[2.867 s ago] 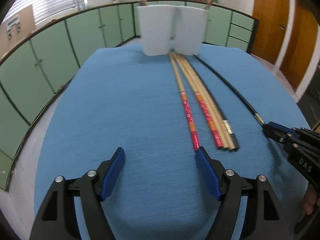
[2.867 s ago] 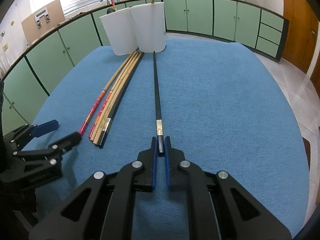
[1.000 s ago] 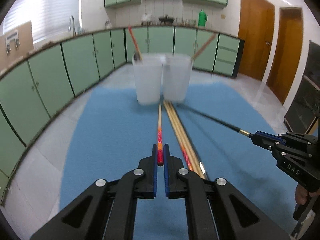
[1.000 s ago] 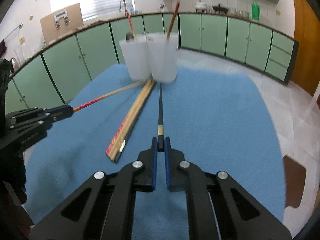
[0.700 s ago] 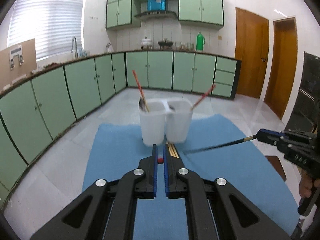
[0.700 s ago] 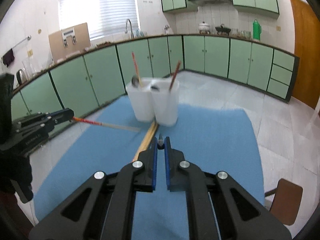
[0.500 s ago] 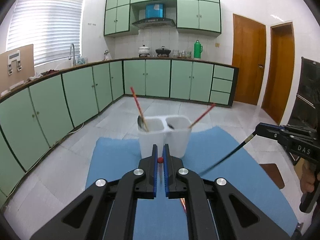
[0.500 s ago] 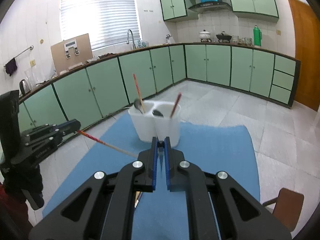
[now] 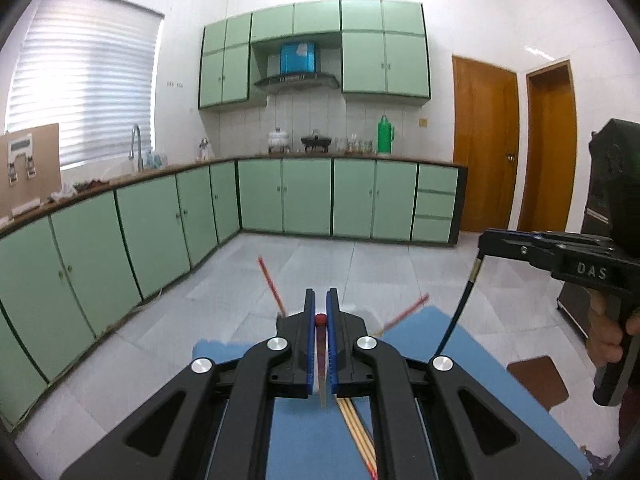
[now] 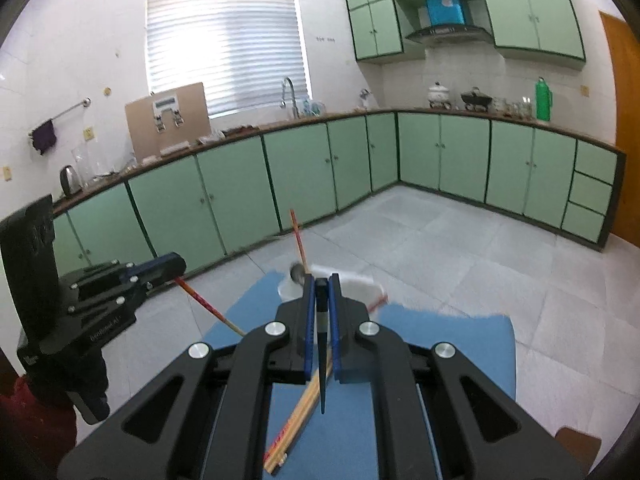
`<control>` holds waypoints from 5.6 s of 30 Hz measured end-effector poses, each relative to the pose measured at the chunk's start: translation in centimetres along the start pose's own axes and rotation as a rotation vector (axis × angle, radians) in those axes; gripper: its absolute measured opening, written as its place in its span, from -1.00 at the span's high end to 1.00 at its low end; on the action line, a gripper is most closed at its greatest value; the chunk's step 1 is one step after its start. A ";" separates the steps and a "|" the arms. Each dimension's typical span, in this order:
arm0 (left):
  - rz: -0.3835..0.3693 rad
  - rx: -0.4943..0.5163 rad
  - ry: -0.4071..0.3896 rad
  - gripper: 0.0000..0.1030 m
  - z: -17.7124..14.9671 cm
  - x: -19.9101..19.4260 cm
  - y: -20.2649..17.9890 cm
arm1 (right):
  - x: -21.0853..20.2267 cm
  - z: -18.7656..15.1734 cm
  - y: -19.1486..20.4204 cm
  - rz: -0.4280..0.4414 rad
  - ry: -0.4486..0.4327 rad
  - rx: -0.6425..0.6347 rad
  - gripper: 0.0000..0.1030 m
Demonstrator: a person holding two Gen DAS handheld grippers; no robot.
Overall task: Organize utensils
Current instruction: 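Lift both chopsticks and carry them upright over the white holder, then open both tools to drop the chopsticks into the holder, then return both tools to the mat and close the right tool on a black chopstick, then grasp a red-banded chopstick with the left tool while the right tool holds its chopstick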
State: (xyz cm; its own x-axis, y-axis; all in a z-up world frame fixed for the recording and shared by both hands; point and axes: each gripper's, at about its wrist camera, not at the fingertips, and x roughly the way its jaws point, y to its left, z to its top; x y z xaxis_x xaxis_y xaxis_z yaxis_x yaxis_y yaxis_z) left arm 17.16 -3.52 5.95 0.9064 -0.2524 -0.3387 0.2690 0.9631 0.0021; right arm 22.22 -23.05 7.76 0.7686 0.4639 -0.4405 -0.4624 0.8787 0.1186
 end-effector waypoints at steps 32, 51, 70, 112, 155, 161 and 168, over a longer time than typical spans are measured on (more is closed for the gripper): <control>0.023 0.028 0.091 0.77 0.0 16.6 1.8 | 13.2 2.3 -4.9 -0.101 0.081 0.031 0.81; 0.069 -0.072 0.136 -0.32 -8.8 4.3 1.0 | 2.0 -6.7 -3.8 -0.207 -0.060 0.079 -0.79; 0.106 -0.070 0.529 -0.35 -25.1 4.7 -0.1 | 6.6 -25.1 1.7 -0.213 0.335 0.174 -0.79; 0.120 -0.116 0.554 -0.46 -25.0 4.3 1.8 | 8.5 -26.3 6.2 -0.201 0.439 0.057 0.54; 0.073 -0.098 0.575 -0.48 -24.8 5.0 -2.7 | 5.6 -27.0 1.2 -0.218 0.413 0.164 0.86; 0.078 -0.101 0.567 -0.34 -24.9 5.0 -3.4 | 5.5 -27.0 1.1 -0.196 0.416 0.153 0.84; 0.052 -0.084 0.546 0.54 -24.7 4.9 -4.5 | 5.8 -26.9 1.1 -0.189 0.418 0.145 0.84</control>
State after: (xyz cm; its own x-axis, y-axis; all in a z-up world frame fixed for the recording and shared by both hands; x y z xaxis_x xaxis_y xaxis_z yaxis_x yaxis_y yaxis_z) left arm 12.38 -6.79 -18.95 0.6116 -0.1413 -0.7785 0.1816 0.9827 -0.0358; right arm 14.26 -22.40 -18.57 0.5760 0.2359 -0.7826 -0.2429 0.9636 0.1117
